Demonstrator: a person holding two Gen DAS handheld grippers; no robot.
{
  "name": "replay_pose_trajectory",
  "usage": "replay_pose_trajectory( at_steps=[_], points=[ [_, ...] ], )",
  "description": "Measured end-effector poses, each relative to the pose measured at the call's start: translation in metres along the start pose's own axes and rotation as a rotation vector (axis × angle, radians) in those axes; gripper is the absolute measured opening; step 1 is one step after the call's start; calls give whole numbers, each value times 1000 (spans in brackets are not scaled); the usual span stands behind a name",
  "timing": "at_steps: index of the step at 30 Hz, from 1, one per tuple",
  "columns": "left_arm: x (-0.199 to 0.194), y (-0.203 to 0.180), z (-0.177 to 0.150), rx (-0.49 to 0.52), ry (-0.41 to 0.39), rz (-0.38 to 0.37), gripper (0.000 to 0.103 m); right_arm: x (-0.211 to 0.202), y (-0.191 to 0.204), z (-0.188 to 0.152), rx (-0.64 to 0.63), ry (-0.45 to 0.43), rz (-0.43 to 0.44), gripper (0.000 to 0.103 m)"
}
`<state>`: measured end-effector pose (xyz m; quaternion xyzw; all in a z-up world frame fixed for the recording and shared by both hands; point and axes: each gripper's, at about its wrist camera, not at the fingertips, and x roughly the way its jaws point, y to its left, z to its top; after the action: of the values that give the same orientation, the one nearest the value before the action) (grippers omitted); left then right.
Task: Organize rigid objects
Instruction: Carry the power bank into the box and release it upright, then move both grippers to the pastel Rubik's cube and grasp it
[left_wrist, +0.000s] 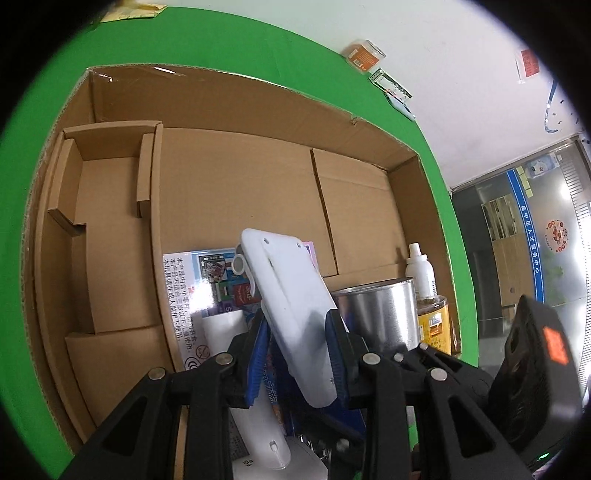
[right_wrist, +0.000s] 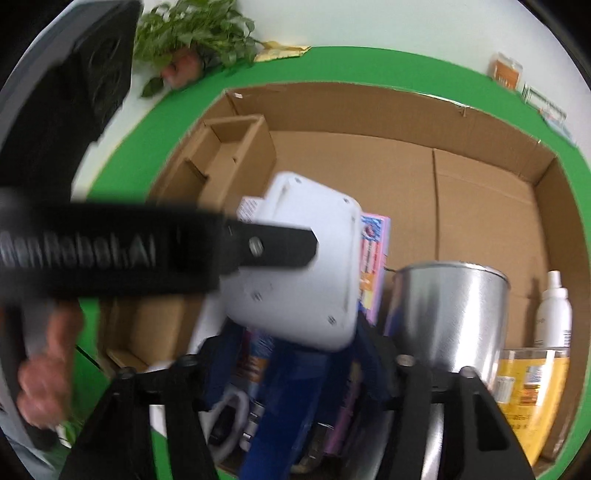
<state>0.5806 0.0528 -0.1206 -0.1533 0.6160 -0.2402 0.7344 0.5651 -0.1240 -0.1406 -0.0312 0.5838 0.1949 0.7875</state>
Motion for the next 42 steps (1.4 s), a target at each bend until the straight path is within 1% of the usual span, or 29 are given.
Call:
replay_pose_trajectory(
  at_steps=[2,5,7,8,9,10,11,12,13,14,15,16,18,19,20,21,22,24,26,29,31,33,36,38,39,42],
  points=[
    [4,0,1,-1,8,-2,32,0,1,-1,-10,-6,-28,40],
    [5,-7,0,38,5,12,36,2,3,-3,-20,3,-18,39],
    [3,-9,-2,45,23,26,36,-2,5,-9,-25,19,-18,43],
    [-1,-9,-4,47,20,40,36,-8,2,-15,-26,15,-20,51],
    [-10,-11,-8,58,0,55,36,-15,2,-19,-33,-1,-10,62],
    [-18,-13,-13,70,-20,65,38,-28,2,-25,-39,-33,3,68],
    [-32,-16,-20,84,-54,82,39,-37,0,-28,-41,-56,9,74],
    [-45,-21,-28,98,-93,96,40,-53,-1,-35,-42,-107,17,80],
    [-57,-26,-36,116,-131,110,42,-65,-4,-42,-45,-145,22,84],
    [-71,-32,-46,136,-176,127,45,-77,-5,-49,-49,-188,26,91],
    [-86,-39,-58,154,-232,147,55,-93,-5,-60,-56,-254,23,97],
    [-104,-48,-74,171,-305,175,68,-103,-5,-71,-61,-294,20,99],
    [-132,-65,-105,195,-451,225,84,-120,-4,-94,-79,-363,-5,101],
    [-146,-76,-126,211,-532,239,84,-126,-4,-106,-80,-380,-14,101],
    [-157,-85,-144,227,-585,246,84,-131,-7,-117,-72,-396,-20,101],
    [-164,-94,-160,234,-615,257,84,-135,-4,-128,-58,-405,-22,101],
    [-169,-100,-170,232,-626,269,84,-137,-8,-134,-42,-405,-15,101],
    [-177,-115,-196,210,-656,323,84,-138,-10,-143,-32,-398,4,101],
    [-183,-127,-217,205,-696,352,84,-140,-8,-159,-36,-395,18,101],
    [-186,-135,-253,171,-721,393,84,-147,7,-183,-70,-408,52,102],
    [-186,-133,-277,147,-701,383,84,-153,18,-206,-118,-432,43,102],
    [-186,-129,-302,97,-671,376,84,-159,25,-221,-155,-454,34,102],
    [-194,-127,-331,29,-658,387,84,-175,35,-249,-183,-481,51,102],
    [-206,-129,-356,-6,-676,395,84,-186,40,-267,-192,-494,88,102],
    [-209,-130,-366,-9,-671,404,84,-189,44,-275,-206,-494,106,102],
    [-204,-124,-388,-20,-625,476,85,-188,58,-302,-273,-462,172,102]
  ],
)
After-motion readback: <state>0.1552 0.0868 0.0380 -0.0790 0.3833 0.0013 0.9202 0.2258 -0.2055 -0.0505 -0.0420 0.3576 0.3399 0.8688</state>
